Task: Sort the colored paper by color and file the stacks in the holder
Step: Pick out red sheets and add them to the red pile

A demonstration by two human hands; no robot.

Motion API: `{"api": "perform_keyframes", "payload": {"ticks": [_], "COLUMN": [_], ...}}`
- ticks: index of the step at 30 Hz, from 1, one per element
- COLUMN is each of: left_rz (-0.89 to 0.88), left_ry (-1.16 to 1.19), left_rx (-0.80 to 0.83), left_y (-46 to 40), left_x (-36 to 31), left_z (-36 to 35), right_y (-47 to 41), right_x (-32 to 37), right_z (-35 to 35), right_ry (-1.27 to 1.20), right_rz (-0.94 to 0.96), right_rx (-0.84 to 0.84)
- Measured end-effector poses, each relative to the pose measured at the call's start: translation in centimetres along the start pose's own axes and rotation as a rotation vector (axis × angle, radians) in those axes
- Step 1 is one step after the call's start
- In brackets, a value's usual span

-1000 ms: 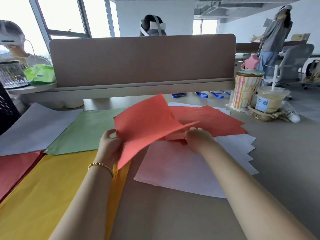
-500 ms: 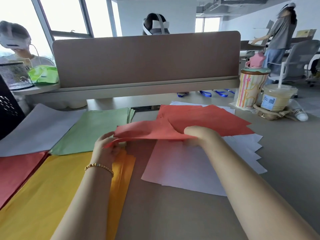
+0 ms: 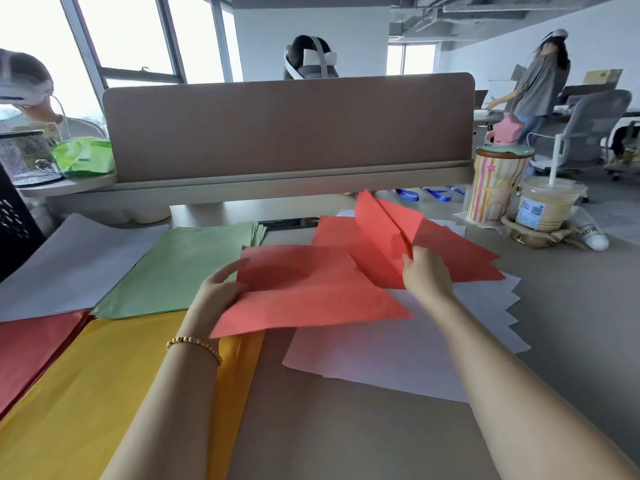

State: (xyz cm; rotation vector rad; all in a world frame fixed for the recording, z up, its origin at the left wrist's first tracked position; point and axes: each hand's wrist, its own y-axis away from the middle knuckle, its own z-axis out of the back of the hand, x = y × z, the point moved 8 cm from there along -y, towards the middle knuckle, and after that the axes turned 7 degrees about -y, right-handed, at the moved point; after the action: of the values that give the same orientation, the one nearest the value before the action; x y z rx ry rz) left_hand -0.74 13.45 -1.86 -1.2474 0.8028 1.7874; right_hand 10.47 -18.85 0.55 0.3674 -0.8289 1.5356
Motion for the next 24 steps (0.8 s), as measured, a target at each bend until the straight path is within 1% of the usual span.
{"api": "perform_keyframes", "payload": {"ticks": [2, 4, 5, 6, 8, 9, 10, 11, 12, 13, 15, 17, 18, 20, 21, 22, 23, 24], "left_rz": [-0.047, -0.045, -0.006, 0.044, 0.115, 0.143, 0.179, 0.216, 0.250, 0.268, 0.279, 0.265, 0.243, 0.189, 0.171, 0.161, 0.153, 0.156], "left_ry": [-0.086, -0.137, -0.108, -0.045, 0.081, 0.147, 0.222, 0.301, 0.349, 0.355, 0.249, 0.168, 0.149, 0.136, 0.142, 0.156, 0.184, 0.223], "left_rx": [0.040, 0.052, 0.044, 0.021, 0.031, 0.044, 0.056, 0.072, 0.099, 0.132, 0.167, 0.152, 0.135, 0.116, 0.120, 0.121, 0.119, 0.116], "left_y": [0.3, 0.7, 0.7, 0.7, 0.9, 0.7, 0.7, 0.7, 0.6, 0.7, 1.2, 1.4, 1.5, 1.4, 1.3, 1.5, 1.5, 1.6], "left_x": [-0.5, -0.2, 0.2, 0.4, 0.6, 0.8, 1.0, 1.2, 1.5, 1.6, 1.4, 1.3, 1.1, 1.0, 0.9, 0.7, 0.5, 0.3], "left_z": [-0.8, -1.5, -1.6, -1.7, -2.2, -2.3, -2.2, -2.2, -2.1, -2.2, -2.5, -2.9, -3.0, -3.1, -3.2, -3.2, -3.2, -3.2], "right_y": [0.0, 0.2, 0.4, 0.9, 2.9, 4.1, 5.1, 5.6, 5.8, 5.9, 5.8, 5.8, 5.6, 4.4, 3.4, 2.4, 1.7, 1.4], "right_x": [0.4, 1.9, 2.6, 3.0, 3.5, 3.6, 3.7, 3.8, 3.9, 4.1, 4.6, 5.2, 5.3, 4.5, 3.8, 2.8, 1.7, 0.7], "right_z": [0.4, 0.2, -0.4, -1.3, -3.2, -3.8, -4.1, -4.0, -3.9, -3.6, -3.2, -3.0, -3.0, -3.2, -3.2, -2.8, -2.3, -2.0], "right_ry": [-0.087, -0.157, -0.198, -0.239, -0.267, -0.258, -0.263, -0.285, -0.322, -0.360, -0.456, -0.513, -0.501, -0.442, -0.438, -0.480, -0.570, -0.689], "right_rz": [0.037, 0.146, 0.181, 0.186, 0.161, 0.158, 0.164, 0.174, 0.181, 0.188, 0.194, 0.213, 0.220, 0.210, 0.170, 0.081, -0.047, -0.168], "right_rx": [-0.012, 0.061, 0.160, 0.305, 0.654, 0.803, 0.908, 0.969, 0.992, 0.993, 0.969, 0.940, 0.904, 0.772, 0.664, 0.535, 0.418, 0.344]}}
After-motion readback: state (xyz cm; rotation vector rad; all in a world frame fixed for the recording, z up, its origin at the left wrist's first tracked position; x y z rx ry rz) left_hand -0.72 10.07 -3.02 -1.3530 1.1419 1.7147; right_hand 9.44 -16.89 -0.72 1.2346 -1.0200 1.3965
